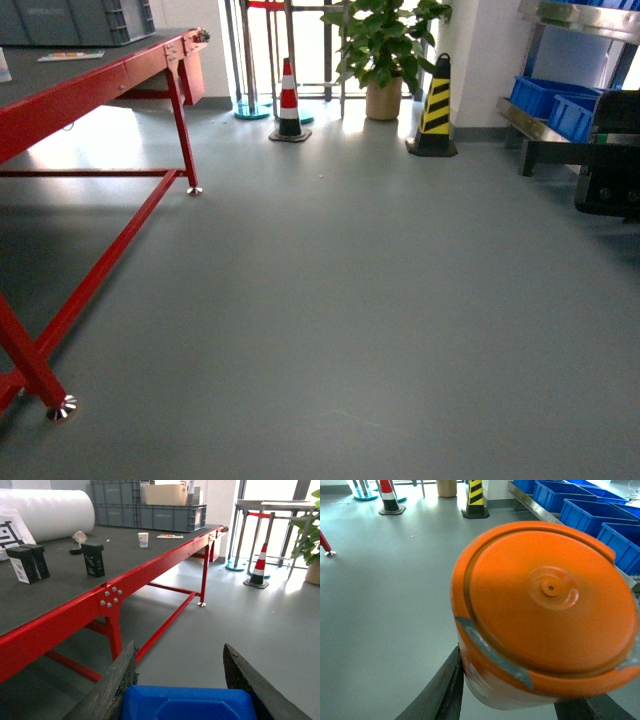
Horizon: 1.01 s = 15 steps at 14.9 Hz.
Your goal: Sort blue parts and orange caps into right shelf containers
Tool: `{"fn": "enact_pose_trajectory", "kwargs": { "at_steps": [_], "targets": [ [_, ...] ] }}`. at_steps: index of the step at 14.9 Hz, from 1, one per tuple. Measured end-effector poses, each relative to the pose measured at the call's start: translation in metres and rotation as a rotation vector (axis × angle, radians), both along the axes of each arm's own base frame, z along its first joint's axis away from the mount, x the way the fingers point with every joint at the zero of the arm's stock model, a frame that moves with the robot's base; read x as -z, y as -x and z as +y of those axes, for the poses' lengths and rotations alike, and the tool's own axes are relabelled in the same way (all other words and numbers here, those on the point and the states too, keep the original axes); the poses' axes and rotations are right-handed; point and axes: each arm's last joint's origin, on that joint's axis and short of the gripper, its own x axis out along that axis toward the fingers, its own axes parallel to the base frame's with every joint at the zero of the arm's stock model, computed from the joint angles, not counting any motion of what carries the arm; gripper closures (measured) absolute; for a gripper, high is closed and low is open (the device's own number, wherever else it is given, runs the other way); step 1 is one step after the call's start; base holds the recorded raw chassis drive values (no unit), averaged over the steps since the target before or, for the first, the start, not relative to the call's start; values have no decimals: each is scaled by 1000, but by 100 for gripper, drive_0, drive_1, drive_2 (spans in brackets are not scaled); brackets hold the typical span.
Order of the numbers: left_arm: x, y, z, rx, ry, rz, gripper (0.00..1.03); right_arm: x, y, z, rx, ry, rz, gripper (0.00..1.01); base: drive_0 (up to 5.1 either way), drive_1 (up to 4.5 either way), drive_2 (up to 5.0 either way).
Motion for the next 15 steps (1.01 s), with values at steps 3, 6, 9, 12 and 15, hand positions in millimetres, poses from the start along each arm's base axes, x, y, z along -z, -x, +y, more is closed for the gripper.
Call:
{"fn": "enact_pose_trajectory", "kwargs": {
  "at_steps": [3,6,9,12,15],
  "targets": [
    [-1,1,0,-3,3,-10,62,0,0,0,-2,-1,-2,60,1,-134,137],
    [-1,1,0,-2,2,-8,62,0,0,0,0,-1,-2,60,0,0,0],
    [-1,1,0,-2,2,-7,62,0,0,0,0,0,-1,60,0,0,0],
    [-1,1,0,-2,2,-7,62,0,0,0,0,-1,-1,60,-18,-18,-18],
    [-1,1,0,-5,2,-7,62,0,0,0,-2,-1,-1,60,-160,-160,-160]
  ]
}}
